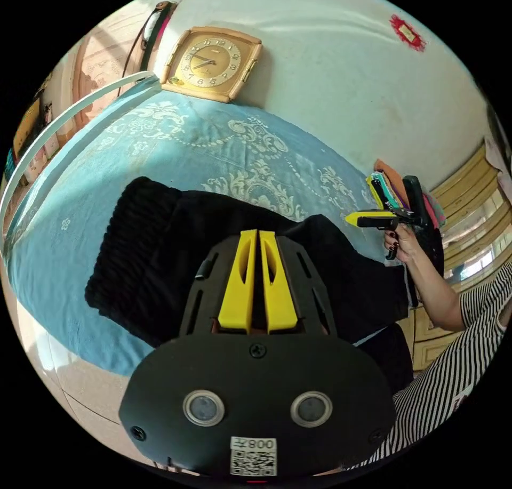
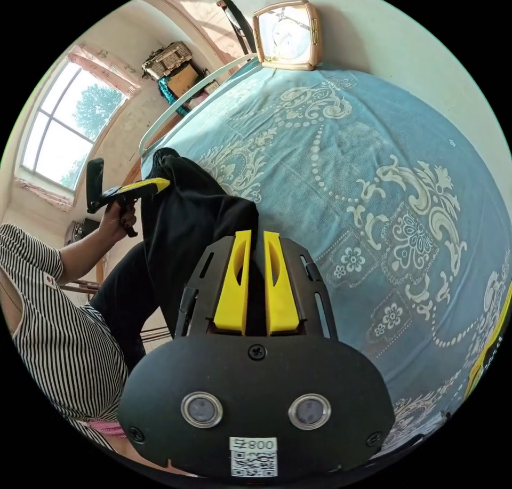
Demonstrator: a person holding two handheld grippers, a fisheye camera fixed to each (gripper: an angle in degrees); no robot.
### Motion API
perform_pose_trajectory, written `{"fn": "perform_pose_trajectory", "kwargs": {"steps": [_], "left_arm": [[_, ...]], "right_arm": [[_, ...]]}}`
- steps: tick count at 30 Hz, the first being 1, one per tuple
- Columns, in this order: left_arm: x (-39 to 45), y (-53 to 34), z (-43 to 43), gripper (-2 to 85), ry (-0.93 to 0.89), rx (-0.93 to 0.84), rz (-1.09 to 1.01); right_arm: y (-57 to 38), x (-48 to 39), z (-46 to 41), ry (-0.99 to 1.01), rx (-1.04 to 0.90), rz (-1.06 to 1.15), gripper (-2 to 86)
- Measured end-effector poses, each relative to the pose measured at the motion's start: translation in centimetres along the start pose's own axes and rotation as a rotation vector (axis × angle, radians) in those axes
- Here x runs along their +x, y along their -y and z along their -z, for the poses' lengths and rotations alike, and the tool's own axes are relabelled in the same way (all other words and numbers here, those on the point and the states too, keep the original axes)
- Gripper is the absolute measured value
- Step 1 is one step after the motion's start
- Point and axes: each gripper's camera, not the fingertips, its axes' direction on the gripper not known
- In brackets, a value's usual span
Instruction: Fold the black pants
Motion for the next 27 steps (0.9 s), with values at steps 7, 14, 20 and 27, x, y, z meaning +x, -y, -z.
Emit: {"fn": "perform_pose_trajectory", "kwargs": {"steps": [7,14,20,27], "left_arm": [[6.3,4.3,-7.7,1.2,-0.185,-0.137,-0.197],[8.8,7.1,-13.4,0.6,-0.057,-0.258,-0.249],[9.3,8.3,-12.2,3.5,-0.102,-0.145,-0.240],[7.8,11.9,-16.4,3.7,-0.136,-0.336,-0.204]], "right_arm": [[-4.6,-1.0,-1.2,-0.004,-0.083,0.001,7.2],[-6.3,-0.2,-1.6,-0.057,-0.079,-0.049,2.7],[-8.0,-0.6,-1.1,-0.090,-0.055,-0.057,2.2],[-10.0,-0.4,-0.9,-0.068,-0.034,-0.080,2.6]]}}
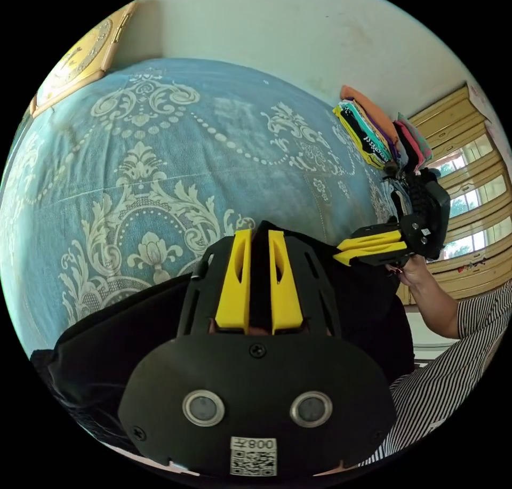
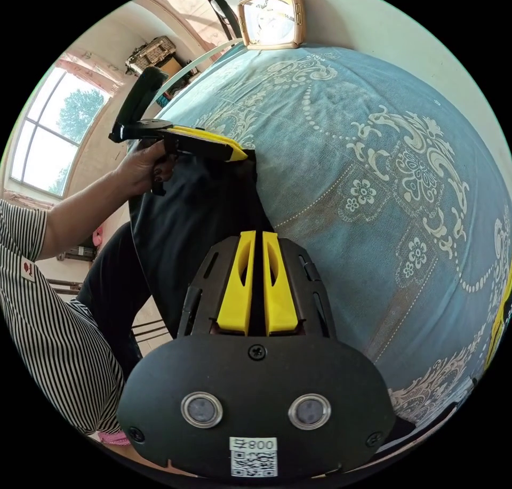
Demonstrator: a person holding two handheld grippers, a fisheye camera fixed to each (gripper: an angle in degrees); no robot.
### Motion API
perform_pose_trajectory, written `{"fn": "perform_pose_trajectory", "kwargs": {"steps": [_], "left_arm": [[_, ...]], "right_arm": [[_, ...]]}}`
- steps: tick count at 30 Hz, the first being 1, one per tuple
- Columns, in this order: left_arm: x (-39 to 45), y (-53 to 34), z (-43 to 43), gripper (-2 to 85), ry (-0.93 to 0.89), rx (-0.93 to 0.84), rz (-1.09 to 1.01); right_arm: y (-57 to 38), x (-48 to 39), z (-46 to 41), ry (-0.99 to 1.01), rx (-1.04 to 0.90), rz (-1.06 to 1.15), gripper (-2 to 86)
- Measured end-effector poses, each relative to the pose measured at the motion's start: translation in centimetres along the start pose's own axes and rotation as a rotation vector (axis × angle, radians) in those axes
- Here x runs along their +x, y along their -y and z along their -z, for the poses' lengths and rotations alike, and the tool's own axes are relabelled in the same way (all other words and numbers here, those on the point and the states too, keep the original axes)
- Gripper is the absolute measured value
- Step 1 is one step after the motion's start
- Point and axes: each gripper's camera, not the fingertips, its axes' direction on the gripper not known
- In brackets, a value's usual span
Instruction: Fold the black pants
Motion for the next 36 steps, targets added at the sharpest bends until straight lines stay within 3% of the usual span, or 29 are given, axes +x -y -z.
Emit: {"fn": "perform_pose_trajectory", "kwargs": {"steps": [5,17,29,32,36], "left_arm": [[0.9,-0.2,2.2,1.6,0.003,0.138,-0.028],[1.3,-0.2,2.2,0.9,0.010,0.160,-0.019],[1.7,0.3,1.8,1.7,0.085,0.146,0.039],[3.0,-1.2,3.7,1.8,0.044,0.201,0.014],[6.8,-5.3,2.5,0.6,-0.090,0.011,-0.101]], "right_arm": [[-2.4,0.2,1.7,-0.047,0.063,-0.032,3.4],[-9.1,1.7,1.9,-0.164,0.027,-0.129,5.6],[-12.0,2.3,1.9,-0.191,0.043,-0.160,0.3],[-13.3,0.4,2.5,-0.119,0.089,-0.114,0.2],[-15.6,-2.7,-0.6,0.057,-0.011,-0.040,0.1]]}}
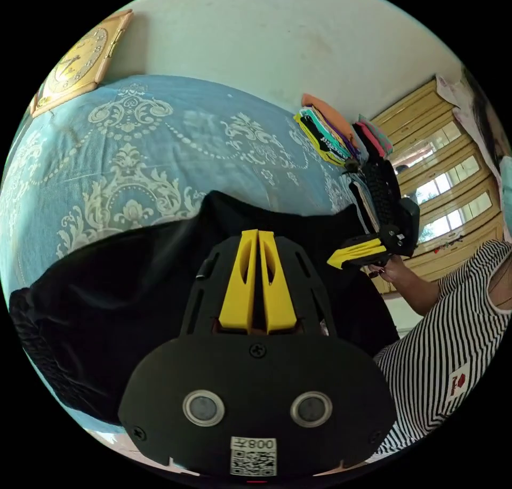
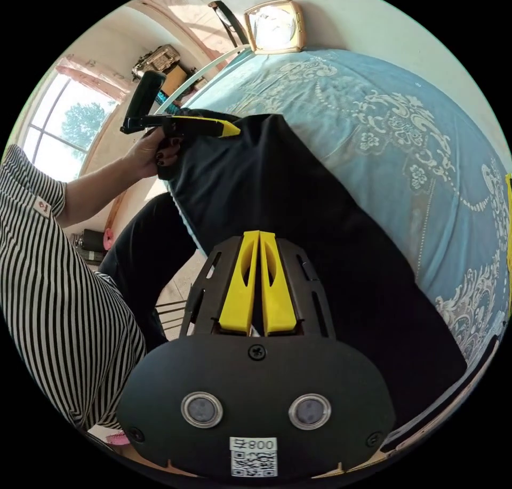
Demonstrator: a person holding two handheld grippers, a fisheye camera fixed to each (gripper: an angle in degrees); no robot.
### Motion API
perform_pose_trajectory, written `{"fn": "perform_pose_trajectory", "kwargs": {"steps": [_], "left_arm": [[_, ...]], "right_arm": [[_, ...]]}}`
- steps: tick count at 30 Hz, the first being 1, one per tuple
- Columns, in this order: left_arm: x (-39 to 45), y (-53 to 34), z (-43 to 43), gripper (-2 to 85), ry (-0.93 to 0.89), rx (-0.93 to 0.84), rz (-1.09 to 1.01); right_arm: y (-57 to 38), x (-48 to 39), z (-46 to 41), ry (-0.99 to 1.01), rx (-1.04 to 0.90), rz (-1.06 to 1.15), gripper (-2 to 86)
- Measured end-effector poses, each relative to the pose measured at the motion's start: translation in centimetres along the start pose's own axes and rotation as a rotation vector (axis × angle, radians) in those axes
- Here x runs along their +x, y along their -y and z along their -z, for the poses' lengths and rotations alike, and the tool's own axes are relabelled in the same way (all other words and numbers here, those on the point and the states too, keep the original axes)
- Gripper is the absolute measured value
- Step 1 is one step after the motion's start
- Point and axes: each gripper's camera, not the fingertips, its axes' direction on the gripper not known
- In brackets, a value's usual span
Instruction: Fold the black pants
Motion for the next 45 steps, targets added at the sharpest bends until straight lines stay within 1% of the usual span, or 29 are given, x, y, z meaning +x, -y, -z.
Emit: {"fn": "perform_pose_trajectory", "kwargs": {"steps": [1,2,3,4,5,8,10,11,12,14,16,18,20,22,25,27,28,29,30,31,32,33,36,37,39,41,43,45], "left_arm": [[0.6,-0.7,-0.5,0.5,-0.011,-0.036,-0.010],[1.5,-2.2,-1.5,0.4,-0.026,-0.119,-0.025],[1.9,-3.6,-2.6,0.3,-0.002,-0.207,-0.018],[2.1,-4.3,-3.1,0.3,0.021,-0.248,-0.020],[2.3,-5.5,-3.1,0.2,0.032,-0.224,-0.017],[2.2,-6.4,-2.4,0.1,0.010,-0.238,0.055],[3.0,-6.5,-1.7,0.1,0.047,-0.219,0.031],[3.5,-6.6,-1.7,0.1,0.071,-0.249,0.008],[3.8,-7.0,-2.1,0.1,0.085,-0.301,-0.001],[3.6,-7.6,-1.9,0.1,0.058,-0.276,0.028],[3.3,-7.7,-1.5,0.1,0.032,-0.291,0.075],[4.3,-7.6,-0.1,0.1,0.046,-0.231,0.049],[4.6,-7.4,0.2,0.1,0.063,-0.238,0.048],[4.6,-7.0,0.3,0.1,0.103,-0.236,0.048],[5.0,-5.2,1.4,0.1,0.144,-0.164,0.010],[4.8,-3.7,2.1,0.1,0.300,-0.135,0.003],[4.4,-3.4,2.2,0.1,0.343,-0.127,0.016],[3.3,-2.9,2.1,0.1,0.401,-0.135,0.057],[1.8,-2.8,1.7,0.1,0.448,-0.183,0.106],[1.1,-2.9,1.5,0.1,0.449,-0.208,0.126],[0.3,-3.2,2.5,0.1,0.369,-0.150,0.177],[0.1,-3.8,3.7,0.1,0.333,-0.105,0.205],[0.6,-6.4,7.7,0.1,0.346,0.028,0.215],[0.5,-7.0,8.5,0.1,0.360,0.041,0.229],[-0.5,-9.3,11.5,0.1,0.480,0.083,0.286],[-2.1,-11.0,13.3,0.1,0.548,0.101,0.362],[-4.1,-12.4,14.6,0.1,0.559,0.108,0.427],[-6.0,-13.8,15.9,0.1,0.489,0.173,0.426]], "right_arm": [[-0.4,-0.3,-0.7,0.006,-0.022,0.000,0.1],[-1.2,-0.8,-2.1,0.029,-0.064,0.002,0.1],[-1.9,-1.1,-3.6,0.047,-0.105,0.004,0.1],[-2.3,-1.2,-3.9,0.048,-0.069,-0.006,0.1],[-2.9,-1.1,-3.9,0.058,-0.027,-0.026,0.1],[-3.0,-1.0,-4.2,0.073,-0.060,-0.031,0.1],[-3.1,-1.2,-4.0,0.059,-0.060,-0.016,0.1],[-3.3,-1.1,-3.5,0.036,-0.035,-0.028,0.1],[-3.6,-0.8,-3.2,0.010,-0.012,-0.061,0.1],[-4.3,0.3,-3.1,-0.018,0.007,-0.127,0.1],[-5.0,1.4,-3.4,-0.010,-0.011,-0.204,0.1],[-6.0,2.2,-3.0,-0.040,0.027,-0.271,0.1],[-6.3,2.6,-3.9,-0.072,-0.034,-0.303,0.1],[-6.7,3.3,-4.3,-0.015,-0.005,-0.351,0.1],[-6.9,3.9,-4.5,0.032,-0.006,-0.372,0.1],[-7.0,4.2,-3.8,0.020,0.058,-0.382,0.1],[-7.0,4.4,-3.6,0.016,0.074,-0.383,0.1],[-6.6,4.9,-3.2,0.014,0.100,-0.384,0.1],[-6.2,5.3,-3.0,0.016,0.128,-0.384,0.1],[-5.8,5.5,-2.9,0.019,0.142,-0.381,0.1],[-5.0,5.7,-2.8,0.033,0.161,-0.364,0.1],[-3.8,5.8,-2.9,0.051,0.177,-0.335,0.1],[0.6,4.9,-4.2,0.092,0.184,-0.210,0.1],[1.7,4.6,-4.6,0.095,0.181,-0.183,0.1],[6.1,3.4,-6.2,0.119,0.184,-0.085,0.1],[9.6,2.5,-7.5,0.126,0.184,-0.027,0.1],[12.8,1.7,-8.9,0.106,0.190,0.001,0.1],[16.4,1.5,-11.4,0.062,0.164,0.001,0.0]]}}
